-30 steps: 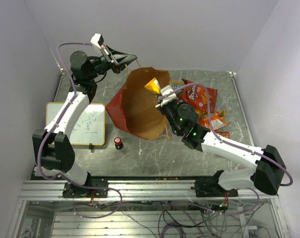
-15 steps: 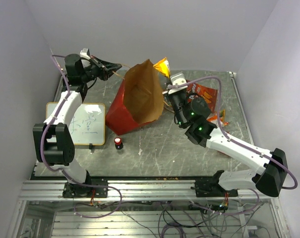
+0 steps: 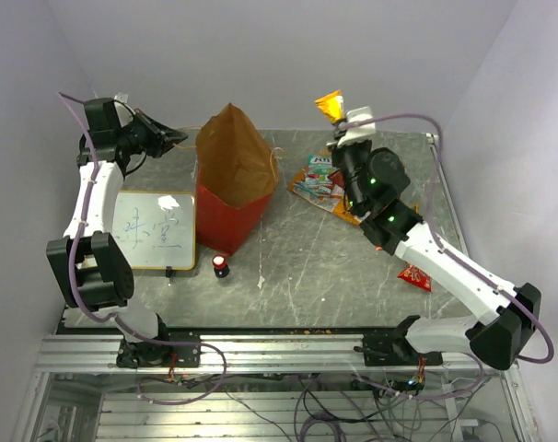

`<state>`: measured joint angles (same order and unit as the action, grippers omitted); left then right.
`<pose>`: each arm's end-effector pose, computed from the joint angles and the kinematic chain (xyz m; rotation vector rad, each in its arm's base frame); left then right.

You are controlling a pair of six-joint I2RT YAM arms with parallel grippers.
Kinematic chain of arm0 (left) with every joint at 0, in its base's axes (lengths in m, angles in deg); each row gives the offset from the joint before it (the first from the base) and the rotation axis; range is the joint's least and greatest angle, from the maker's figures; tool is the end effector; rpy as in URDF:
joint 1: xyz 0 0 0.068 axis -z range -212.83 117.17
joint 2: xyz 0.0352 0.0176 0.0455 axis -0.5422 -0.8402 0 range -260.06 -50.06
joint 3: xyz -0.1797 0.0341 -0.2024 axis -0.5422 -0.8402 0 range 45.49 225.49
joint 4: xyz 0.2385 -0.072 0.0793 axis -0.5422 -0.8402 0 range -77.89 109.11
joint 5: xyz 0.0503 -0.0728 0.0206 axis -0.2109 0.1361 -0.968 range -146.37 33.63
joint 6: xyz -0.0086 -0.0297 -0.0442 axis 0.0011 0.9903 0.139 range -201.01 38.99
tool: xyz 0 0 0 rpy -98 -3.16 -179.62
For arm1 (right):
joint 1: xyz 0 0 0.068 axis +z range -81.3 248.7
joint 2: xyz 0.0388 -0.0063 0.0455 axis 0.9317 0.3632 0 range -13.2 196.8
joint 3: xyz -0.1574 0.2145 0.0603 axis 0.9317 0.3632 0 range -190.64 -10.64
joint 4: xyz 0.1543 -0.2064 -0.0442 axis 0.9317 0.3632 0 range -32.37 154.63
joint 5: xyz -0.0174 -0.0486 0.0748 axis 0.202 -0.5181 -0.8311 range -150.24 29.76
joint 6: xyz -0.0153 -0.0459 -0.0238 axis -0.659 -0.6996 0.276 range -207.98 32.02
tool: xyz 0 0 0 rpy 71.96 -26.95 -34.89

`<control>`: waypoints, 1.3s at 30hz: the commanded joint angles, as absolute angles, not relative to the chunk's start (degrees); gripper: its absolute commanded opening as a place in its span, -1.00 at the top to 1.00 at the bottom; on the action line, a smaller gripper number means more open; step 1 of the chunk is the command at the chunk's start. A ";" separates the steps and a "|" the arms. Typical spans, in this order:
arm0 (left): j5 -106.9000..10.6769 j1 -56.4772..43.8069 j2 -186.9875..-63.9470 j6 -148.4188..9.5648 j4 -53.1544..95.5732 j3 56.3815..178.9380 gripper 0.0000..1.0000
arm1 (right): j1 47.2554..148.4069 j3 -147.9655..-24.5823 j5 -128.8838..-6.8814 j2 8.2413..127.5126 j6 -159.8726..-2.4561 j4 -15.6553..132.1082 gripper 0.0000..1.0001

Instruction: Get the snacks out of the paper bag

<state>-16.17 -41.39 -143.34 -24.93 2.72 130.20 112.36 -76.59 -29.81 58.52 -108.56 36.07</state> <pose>0.3772 0.0335 0.3571 -0.6935 1.9937 -1.2167 0.2206 0.1856 0.4277 -0.2851 1.3032 -0.0026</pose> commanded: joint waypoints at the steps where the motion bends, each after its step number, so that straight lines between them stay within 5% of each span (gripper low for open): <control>1: -20.51 -43.03 -140.21 -34.93 -8.13 131.67 0.86 | 106.25 -81.32 -31.20 57.67 -94.62 49.60 1.00; 10: -22.85 -43.45 -138.44 -35.39 -13.35 131.19 0.64 | 99.95 -75.56 -27.53 55.25 -77.67 71.37 1.00; 15: -22.46 -43.41 -137.00 -33.02 -11.30 131.97 0.44 | 91.02 -63.51 -34.51 52.30 -72.76 67.87 1.00; 21: -23.63 -43.39 -136.00 -34.05 -14.11 134.50 -0.30 | 84.30 -62.35 -37.39 56.75 -72.43 66.97 1.00; 29: -24.43 -43.51 -133.52 -35.09 -19.55 137.77 -0.73 | 78.73 -71.69 -41.61 71.58 -67.89 61.96 1.00; 31: -25.43 -43.60 -134.02 -37.10 -23.66 140.73 -0.98 | 77.51 -74.57 -42.28 76.35 -68.01 61.92 1.00; 39: -31.38 -45.13 -130.09 -44.25 -34.55 142.23 -0.99 | 76.79 -78.78 -37.21 83.78 -71.41 64.78 0.90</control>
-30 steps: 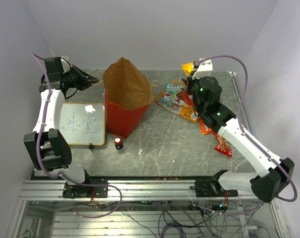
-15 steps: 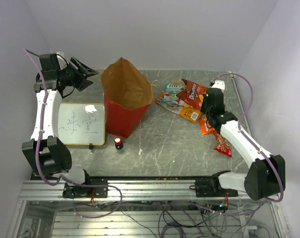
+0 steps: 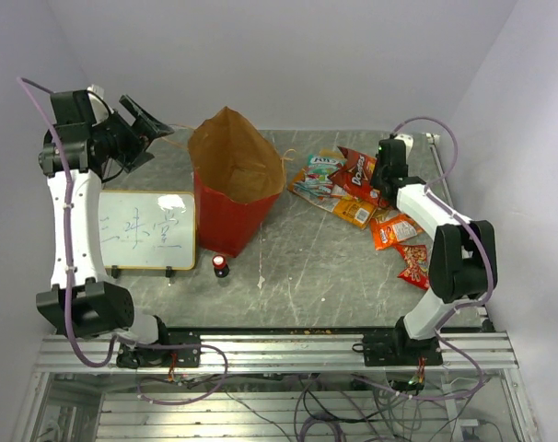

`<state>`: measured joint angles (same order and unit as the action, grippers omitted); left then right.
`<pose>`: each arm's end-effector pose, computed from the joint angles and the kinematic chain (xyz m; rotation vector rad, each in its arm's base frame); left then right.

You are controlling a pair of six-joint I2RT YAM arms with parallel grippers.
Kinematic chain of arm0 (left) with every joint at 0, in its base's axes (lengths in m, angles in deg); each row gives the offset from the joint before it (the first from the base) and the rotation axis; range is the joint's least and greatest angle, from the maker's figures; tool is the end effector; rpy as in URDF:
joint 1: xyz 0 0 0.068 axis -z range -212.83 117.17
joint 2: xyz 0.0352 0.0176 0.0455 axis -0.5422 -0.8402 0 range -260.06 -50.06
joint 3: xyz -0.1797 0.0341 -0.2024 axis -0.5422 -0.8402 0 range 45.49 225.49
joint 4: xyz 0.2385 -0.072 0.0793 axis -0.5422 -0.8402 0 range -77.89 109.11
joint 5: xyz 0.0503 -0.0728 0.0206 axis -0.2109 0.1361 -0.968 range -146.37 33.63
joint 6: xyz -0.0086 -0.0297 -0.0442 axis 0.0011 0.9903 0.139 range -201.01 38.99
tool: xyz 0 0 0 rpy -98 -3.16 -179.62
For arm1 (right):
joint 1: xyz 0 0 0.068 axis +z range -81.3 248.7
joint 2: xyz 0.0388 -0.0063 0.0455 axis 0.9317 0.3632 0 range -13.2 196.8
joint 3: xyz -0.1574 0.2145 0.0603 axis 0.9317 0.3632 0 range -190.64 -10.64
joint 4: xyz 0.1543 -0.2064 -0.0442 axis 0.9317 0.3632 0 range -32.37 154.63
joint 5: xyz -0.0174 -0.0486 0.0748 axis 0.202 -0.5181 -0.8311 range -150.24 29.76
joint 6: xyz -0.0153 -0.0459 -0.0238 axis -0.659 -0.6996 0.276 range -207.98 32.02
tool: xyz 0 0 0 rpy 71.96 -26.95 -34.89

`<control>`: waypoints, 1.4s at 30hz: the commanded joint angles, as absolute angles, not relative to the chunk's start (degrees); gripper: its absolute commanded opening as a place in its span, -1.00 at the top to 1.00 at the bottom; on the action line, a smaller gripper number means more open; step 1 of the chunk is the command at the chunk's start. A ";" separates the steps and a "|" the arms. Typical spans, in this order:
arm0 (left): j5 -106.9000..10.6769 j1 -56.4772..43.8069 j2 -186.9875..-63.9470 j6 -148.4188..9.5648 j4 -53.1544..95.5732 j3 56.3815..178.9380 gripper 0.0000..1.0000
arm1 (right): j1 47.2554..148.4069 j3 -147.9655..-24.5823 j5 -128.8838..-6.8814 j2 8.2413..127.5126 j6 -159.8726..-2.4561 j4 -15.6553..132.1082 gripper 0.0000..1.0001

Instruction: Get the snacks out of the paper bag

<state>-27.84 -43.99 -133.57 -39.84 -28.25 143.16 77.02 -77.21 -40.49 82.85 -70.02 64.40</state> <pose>0.2986 0.0416 0.4362 -0.6881 2.0769 -0.8359 0.3751 0.0427 0.2441 0.3706 2.1314 -0.1171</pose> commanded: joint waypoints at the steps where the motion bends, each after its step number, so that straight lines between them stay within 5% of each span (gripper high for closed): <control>1: -31.59 -45.15 -129.43 -44.80 -34.67 141.67 -0.98 | 76.79 -78.36 -36.01 84.07 -71.69 64.83 0.88; 6: -34.44 -43.18 -127.50 -48.52 -37.56 142.94 -0.91 | 76.78 -77.53 -36.55 83.94 -73.74 66.06 0.39; 11: -40.11 -38.85 -124.96 -51.56 -40.20 146.86 -0.90 | 77.64 -80.27 -40.24 80.69 -74.97 75.54 -0.93; 12: -40.65 -38.07 -124.42 -51.76 -40.53 147.29 -0.90 | 77.99 -81.16 -41.26 79.75 -74.58 78.27 -0.99; 17: -40.80 -35.39 -119.12 -53.68 -41.01 146.11 -0.91 | 82.76 -88.24 -44.02 72.58 -66.92 92.66 -1.00; 24: -42.72 -20.49 -112.95 -63.86 -39.66 143.56 -0.96 | 84.10 -94.37 -67.49 62.25 -64.33 106.07 -1.00; 37: -38.67 -16.31 -109.82 -51.94 -28.45 153.35 -0.99 | 84.00 -109.24 -61.33 49.44 -68.80 114.38 -1.00; 42: -42.89 -16.32 -109.64 -50.50 -34.72 157.97 -0.98 | 84.08 -112.83 -59.93 46.76 -66.41 112.51 -1.00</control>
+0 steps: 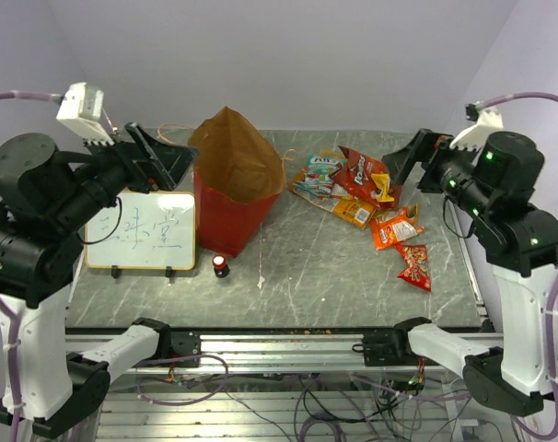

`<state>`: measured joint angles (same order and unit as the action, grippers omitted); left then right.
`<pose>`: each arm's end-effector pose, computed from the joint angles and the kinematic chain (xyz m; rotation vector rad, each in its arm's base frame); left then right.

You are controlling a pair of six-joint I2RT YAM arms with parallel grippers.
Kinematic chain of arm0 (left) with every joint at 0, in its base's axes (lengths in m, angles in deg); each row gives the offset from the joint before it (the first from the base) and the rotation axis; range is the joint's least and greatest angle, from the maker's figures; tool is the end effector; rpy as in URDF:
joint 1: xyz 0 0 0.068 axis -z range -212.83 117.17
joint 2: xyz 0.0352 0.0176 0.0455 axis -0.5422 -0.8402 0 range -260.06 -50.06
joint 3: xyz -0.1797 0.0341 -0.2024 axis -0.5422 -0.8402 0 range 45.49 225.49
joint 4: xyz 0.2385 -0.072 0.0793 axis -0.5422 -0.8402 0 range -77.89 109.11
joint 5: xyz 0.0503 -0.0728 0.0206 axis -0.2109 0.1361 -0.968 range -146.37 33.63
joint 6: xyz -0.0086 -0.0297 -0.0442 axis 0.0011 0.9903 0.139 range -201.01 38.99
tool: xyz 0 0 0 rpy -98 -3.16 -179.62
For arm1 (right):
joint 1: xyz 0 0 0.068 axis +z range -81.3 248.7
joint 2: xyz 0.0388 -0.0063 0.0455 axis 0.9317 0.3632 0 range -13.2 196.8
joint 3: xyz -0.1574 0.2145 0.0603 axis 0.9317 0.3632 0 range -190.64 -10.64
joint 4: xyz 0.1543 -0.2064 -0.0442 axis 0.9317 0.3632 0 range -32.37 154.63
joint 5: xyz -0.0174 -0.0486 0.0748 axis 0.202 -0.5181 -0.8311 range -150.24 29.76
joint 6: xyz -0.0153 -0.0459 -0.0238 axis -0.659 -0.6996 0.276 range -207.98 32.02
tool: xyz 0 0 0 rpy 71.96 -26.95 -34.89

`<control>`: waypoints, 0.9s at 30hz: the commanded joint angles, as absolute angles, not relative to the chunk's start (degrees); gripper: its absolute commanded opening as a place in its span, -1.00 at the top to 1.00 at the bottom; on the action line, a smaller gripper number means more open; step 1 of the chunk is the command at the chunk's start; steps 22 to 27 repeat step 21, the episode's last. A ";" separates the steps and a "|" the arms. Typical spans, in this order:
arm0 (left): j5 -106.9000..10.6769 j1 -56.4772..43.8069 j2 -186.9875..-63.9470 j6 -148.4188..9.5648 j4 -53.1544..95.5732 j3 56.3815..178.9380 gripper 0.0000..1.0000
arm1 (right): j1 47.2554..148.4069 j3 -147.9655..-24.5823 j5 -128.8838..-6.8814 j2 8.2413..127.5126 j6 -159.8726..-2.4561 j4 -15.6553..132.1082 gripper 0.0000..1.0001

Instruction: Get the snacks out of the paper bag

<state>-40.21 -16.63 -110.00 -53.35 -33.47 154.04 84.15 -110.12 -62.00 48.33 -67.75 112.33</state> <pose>0.1054 -0.0409 0.5579 0.0541 1.7002 -0.8099 0.1495 0.0425 0.5120 0.0573 1.8876 0.4576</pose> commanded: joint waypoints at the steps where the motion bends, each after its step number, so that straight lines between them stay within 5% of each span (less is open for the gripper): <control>1: -43.56 -16.31 -109.77 -50.71 -35.86 158.90 -0.98 | 84.01 -113.19 -59.24 46.21 -66.45 112.29 -1.00; 27: -45.75 -16.31 -109.37 -53.97 -39.30 162.07 -0.98 | 84.01 -117.35 -50.38 47.28 -68.17 114.72 -1.00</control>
